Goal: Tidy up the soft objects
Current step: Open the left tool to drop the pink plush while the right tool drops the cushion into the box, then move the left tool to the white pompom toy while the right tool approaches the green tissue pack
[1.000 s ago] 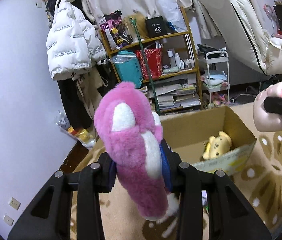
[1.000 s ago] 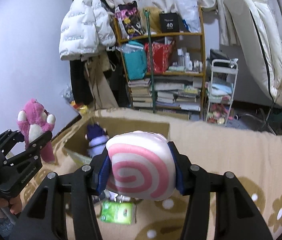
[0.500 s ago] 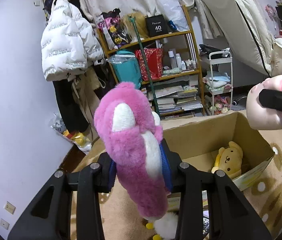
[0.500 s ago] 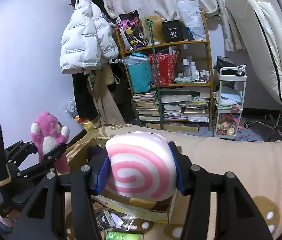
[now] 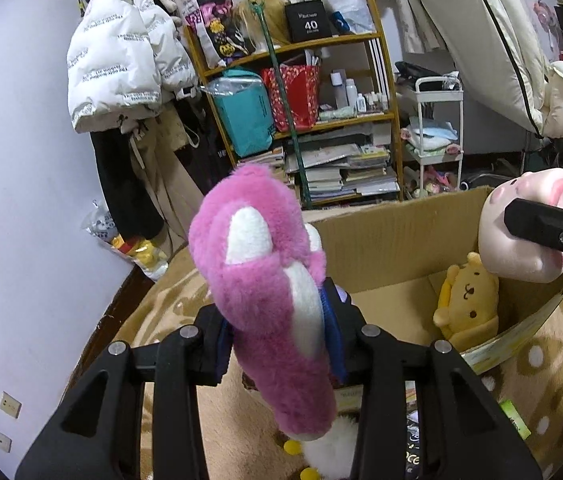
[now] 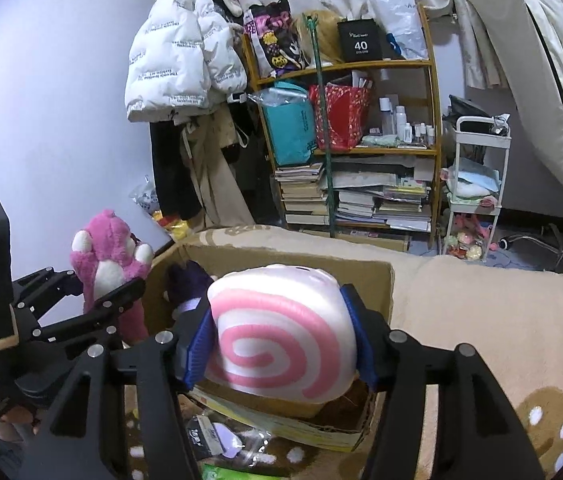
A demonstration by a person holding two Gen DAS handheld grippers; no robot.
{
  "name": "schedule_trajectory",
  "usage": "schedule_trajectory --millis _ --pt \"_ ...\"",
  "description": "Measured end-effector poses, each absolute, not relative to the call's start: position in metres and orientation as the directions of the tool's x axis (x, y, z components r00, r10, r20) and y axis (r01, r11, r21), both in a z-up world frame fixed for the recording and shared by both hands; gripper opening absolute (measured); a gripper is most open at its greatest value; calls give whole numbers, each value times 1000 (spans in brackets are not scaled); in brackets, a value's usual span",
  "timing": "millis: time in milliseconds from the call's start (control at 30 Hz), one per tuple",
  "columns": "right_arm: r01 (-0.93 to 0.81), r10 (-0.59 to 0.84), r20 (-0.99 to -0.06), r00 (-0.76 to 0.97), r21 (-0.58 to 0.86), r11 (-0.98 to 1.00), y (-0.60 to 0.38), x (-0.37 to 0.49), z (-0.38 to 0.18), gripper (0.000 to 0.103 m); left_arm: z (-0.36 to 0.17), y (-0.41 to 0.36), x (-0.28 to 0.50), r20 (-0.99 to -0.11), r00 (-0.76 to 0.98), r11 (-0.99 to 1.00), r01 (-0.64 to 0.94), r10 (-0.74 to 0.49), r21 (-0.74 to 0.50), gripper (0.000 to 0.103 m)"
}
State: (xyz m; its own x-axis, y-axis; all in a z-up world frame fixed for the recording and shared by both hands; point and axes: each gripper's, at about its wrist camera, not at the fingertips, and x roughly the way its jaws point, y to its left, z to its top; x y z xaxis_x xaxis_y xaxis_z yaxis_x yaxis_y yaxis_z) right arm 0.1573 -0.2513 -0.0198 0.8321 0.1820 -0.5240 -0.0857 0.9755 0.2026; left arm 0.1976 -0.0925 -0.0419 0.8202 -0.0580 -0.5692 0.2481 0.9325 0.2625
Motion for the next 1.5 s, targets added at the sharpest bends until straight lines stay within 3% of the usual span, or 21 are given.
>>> schedule_trajectory --millis 100,233,300,433,600,667,800,1500 --pt "-84 194 -528 826 226 971 -255 158 -25 66 -45 -93 198 -579 814 932 250 -55 263 40" --pt "-87 211 -535 818 248 965 -257 160 -27 69 -44 -91 196 -567 823 935 225 -32 274 58" --pt "-86 212 -542 813 249 965 -257 160 -29 71 -43 -91 195 -564 825 934 221 -26 280 58" --pt "-78 206 -535 819 251 965 -257 157 -31 90 -43 -88 195 -584 811 939 224 -31 262 64" --pt "-98 202 -532 822 218 971 -251 153 -27 92 -39 -83 189 -574 818 941 217 -30 260 80" --pt "-99 205 -534 820 221 970 -251 151 -25 103 -37 -82 186 -570 821 941 214 -28 263 83" --pt "-93 202 -525 827 226 970 -250 143 -21 103 -34 -78 177 -565 825 944 203 -21 261 95" --pt "-72 163 -555 816 182 981 -238 69 -6 103 -14 -56 112 -614 789 946 195 6 259 98"
